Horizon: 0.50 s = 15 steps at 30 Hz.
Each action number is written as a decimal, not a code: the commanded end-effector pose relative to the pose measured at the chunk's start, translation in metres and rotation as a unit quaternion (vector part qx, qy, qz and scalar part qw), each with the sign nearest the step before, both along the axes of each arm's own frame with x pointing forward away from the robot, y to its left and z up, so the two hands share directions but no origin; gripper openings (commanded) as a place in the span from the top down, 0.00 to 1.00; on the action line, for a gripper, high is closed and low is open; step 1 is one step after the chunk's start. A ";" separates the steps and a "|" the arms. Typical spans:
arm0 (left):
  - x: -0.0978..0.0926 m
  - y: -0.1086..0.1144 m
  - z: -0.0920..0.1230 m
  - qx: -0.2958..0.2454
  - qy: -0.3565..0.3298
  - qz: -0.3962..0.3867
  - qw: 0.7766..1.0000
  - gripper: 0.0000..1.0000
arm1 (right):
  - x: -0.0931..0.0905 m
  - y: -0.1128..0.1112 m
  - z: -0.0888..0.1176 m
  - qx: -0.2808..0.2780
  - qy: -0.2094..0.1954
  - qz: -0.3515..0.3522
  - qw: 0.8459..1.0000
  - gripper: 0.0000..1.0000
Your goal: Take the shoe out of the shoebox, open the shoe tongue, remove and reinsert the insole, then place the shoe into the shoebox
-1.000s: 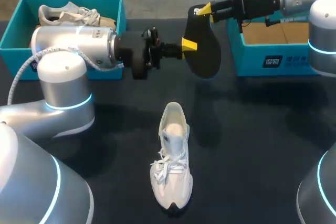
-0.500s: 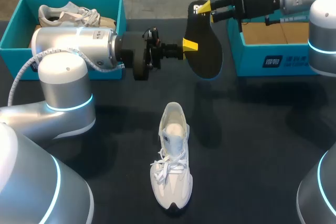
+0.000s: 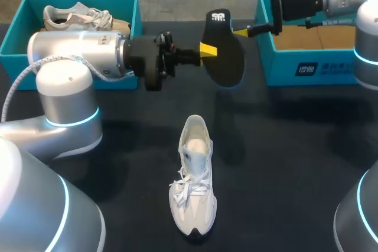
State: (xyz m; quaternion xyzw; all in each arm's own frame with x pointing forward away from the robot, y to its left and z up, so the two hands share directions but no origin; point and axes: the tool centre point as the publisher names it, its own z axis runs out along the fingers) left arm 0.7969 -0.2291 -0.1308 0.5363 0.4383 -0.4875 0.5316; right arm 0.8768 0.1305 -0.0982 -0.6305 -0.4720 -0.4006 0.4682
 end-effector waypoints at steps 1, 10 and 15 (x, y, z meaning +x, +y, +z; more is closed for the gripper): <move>-0.005 0.018 0.002 0.007 0.001 0.010 1.000 1.00 | -0.019 -0.013 0.003 -0.003 -0.010 -0.009 1.000 0.00; -0.001 0.047 0.001 0.020 0.011 0.027 0.999 1.00 | -0.038 -0.013 -0.004 0.010 -0.025 0.015 1.000 0.00; -0.001 0.060 0.001 0.022 0.021 0.027 0.999 1.00 | -0.049 -0.011 -0.008 0.018 -0.029 0.014 0.999 0.00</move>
